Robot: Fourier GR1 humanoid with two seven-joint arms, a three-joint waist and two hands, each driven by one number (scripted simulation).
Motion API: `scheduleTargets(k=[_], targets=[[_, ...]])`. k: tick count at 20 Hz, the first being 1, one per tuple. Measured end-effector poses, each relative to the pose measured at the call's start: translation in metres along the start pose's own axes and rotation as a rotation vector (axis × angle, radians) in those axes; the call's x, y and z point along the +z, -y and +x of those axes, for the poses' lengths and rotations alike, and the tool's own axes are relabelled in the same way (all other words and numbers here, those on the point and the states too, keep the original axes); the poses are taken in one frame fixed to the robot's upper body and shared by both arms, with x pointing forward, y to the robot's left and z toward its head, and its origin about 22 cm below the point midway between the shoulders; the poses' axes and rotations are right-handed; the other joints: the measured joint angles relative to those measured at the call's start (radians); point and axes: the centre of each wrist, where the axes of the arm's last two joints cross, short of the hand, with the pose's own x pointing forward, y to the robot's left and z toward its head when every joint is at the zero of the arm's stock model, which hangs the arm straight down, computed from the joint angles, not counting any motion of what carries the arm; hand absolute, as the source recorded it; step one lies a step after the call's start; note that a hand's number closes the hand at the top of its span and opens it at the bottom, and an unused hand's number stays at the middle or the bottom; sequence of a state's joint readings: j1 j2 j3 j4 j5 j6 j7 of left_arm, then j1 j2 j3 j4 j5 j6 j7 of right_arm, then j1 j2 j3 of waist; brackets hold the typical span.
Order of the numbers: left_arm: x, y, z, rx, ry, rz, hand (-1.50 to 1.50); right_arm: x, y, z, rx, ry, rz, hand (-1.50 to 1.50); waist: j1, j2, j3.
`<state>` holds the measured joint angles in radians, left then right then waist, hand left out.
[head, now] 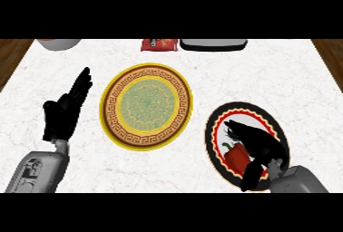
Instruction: Pick the bell pepper from the plate and place it in the plate
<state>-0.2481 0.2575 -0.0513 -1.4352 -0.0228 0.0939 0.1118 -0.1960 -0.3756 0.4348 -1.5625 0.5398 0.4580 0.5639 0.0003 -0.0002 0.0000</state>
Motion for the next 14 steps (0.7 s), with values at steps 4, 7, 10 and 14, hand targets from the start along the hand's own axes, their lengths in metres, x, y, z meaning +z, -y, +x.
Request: scheduleTargets(k=[4, 7, 10, 14], targets=[[0.000, -0.003, 0.000, 0.003, -0.002, 0.001, 0.00, -0.007, -0.008, -0.009, 0.013, 0.017, -0.031, 1.50, 0.000, 0.000, 0.000], [-0.001, 0.001, 0.001, 0.001, -0.001, 0.002, 0.00, -0.011, -0.004, -0.006, 0.021, 0.031, -0.065, 1.50, 0.000, 0.000, 0.000], [-0.002, -0.002, 0.002, 0.002, 0.002, -0.001, 0.00, -0.019, -0.007, -0.009, 0.021, 0.043, -0.090, 1.50, 0.000, 0.000, 0.000], [-0.002, 0.004, -0.001, 0.011, 0.003, -0.002, 0.00, -0.024, -0.006, -0.014, 0.013, 0.063, -0.143, 1.50, 0.000, 0.000, 0.000]])
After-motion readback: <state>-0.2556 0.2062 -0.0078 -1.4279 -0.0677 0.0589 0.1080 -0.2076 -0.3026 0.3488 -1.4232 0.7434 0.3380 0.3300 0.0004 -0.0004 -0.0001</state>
